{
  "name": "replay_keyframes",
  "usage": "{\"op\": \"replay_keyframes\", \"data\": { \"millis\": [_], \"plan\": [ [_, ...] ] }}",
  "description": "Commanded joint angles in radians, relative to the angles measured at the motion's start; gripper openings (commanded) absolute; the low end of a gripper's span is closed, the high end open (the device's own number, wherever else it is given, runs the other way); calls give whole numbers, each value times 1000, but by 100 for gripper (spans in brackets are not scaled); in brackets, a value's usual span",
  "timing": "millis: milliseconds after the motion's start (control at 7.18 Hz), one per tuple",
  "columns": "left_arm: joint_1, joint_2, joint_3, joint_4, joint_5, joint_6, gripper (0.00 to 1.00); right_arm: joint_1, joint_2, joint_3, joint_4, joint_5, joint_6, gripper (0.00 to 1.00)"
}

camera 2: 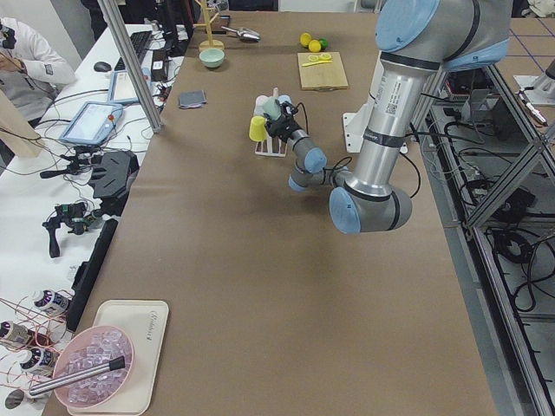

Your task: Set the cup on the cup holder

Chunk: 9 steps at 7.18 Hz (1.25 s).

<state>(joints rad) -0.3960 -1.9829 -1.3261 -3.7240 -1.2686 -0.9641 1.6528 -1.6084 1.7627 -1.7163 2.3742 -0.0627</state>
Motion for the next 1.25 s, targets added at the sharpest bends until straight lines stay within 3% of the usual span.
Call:
{"op": "replay_keyframes", "data": {
  "millis": [0, 557, 696, 836, 1114],
  "plan": [
    [2, -8, 16, 9, 0, 1, 0, -1, -1, -2, 3, -9, 1, 100],
    [-1, -13, 24, 4, 0, -4, 0, 1, -10, 1, 7, -4, 0, 100],
    [-3, -11, 24, -2, 2, -1, 74, -1, -11, 3, 7, -6, -3, 100],
    [2, -13, 25, -8, 39, -16, 97, 1, -11, 3, 7, -6, -6, 100],
    [2, -10, 25, -13, 83, -12, 98, -1, -11, 3, 7, -7, -8, 100]
  ]
}}
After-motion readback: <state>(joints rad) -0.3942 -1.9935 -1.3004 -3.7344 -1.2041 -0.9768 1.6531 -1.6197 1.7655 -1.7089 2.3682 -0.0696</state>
